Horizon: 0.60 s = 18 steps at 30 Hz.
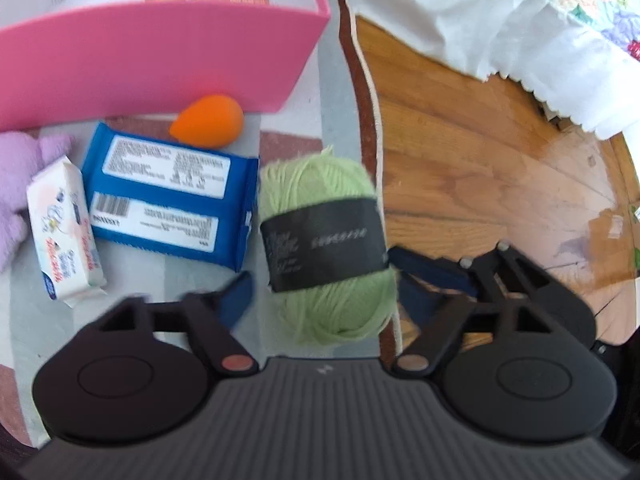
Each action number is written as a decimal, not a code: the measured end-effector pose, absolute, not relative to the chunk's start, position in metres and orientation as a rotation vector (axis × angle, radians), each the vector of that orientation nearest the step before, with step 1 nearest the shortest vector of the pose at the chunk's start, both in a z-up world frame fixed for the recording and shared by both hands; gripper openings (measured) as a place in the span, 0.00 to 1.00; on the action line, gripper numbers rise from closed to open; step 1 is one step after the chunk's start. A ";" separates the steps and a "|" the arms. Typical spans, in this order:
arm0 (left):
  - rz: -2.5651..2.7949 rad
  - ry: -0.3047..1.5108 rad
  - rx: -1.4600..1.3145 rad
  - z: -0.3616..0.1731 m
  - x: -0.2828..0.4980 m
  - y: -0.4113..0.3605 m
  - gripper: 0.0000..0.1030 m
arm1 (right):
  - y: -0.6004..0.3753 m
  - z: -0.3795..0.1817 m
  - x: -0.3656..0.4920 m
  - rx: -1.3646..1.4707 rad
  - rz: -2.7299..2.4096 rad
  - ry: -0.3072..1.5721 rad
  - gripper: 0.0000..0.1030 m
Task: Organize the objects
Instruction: 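Close the left tool on the yarn ball and lift it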
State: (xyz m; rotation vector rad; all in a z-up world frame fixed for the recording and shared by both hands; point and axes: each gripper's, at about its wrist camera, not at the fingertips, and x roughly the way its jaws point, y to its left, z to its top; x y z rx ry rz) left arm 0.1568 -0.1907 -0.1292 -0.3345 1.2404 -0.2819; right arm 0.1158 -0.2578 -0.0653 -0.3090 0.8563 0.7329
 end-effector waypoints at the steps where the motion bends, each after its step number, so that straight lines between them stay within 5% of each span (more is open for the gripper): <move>1: -0.293 1.243 -0.350 -0.133 0.157 -0.191 0.62 | -0.258 -0.067 0.118 -0.305 0.724 0.860 0.86; 4: -0.289 1.253 -0.415 -0.143 0.156 -0.189 0.57 | -0.262 -0.071 0.127 -0.278 0.694 0.890 0.85; 9: -0.301 1.238 -0.375 -0.137 0.151 -0.193 0.46 | -0.266 -0.063 0.134 -0.260 0.683 0.927 0.57; 18: -0.299 1.223 -0.319 -0.091 0.132 -0.189 0.45 | -0.268 -0.018 0.106 -0.253 0.713 0.898 0.51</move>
